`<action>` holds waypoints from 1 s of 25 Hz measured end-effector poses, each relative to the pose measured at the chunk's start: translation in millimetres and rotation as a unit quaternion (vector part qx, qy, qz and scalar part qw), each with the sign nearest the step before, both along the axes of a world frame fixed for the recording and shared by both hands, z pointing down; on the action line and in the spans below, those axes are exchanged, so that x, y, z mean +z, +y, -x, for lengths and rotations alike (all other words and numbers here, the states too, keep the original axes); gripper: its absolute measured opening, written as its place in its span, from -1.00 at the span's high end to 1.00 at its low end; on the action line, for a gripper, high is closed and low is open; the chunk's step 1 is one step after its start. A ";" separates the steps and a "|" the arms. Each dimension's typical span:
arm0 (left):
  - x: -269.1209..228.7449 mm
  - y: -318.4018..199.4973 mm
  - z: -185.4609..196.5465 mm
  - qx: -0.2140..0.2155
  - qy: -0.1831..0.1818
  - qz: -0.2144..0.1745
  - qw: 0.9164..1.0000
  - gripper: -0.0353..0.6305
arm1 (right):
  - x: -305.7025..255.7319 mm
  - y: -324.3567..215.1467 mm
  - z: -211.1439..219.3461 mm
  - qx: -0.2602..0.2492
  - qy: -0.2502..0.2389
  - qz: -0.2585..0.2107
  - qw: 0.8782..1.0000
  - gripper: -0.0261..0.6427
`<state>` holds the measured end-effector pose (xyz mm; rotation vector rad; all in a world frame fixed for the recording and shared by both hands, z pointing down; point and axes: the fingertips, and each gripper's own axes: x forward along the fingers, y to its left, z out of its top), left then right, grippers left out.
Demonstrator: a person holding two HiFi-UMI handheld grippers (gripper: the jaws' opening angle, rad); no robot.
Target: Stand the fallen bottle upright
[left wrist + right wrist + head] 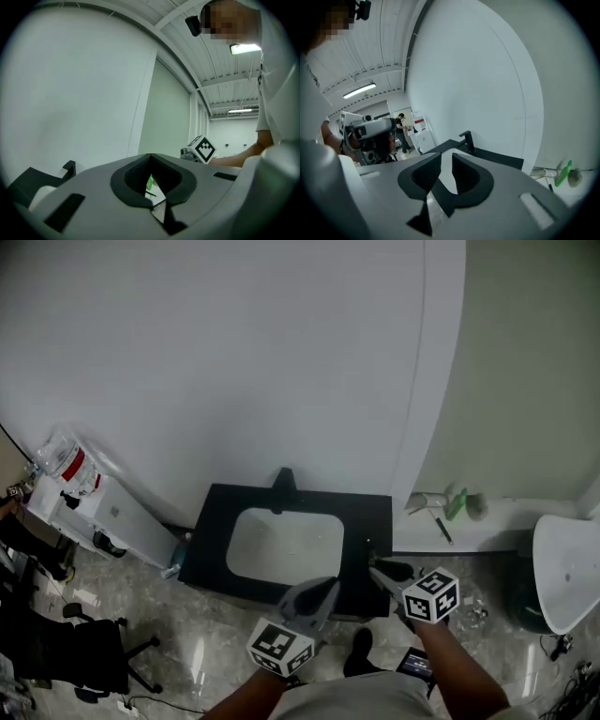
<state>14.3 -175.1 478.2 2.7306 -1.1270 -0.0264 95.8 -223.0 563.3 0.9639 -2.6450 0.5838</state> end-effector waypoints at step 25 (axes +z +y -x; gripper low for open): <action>57.8 -156.0 21.8 0.011 -0.016 0.070 0.997 0.88 | 324.1 -198.2 -29.5 -0.024 0.236 0.433 0.870 0.43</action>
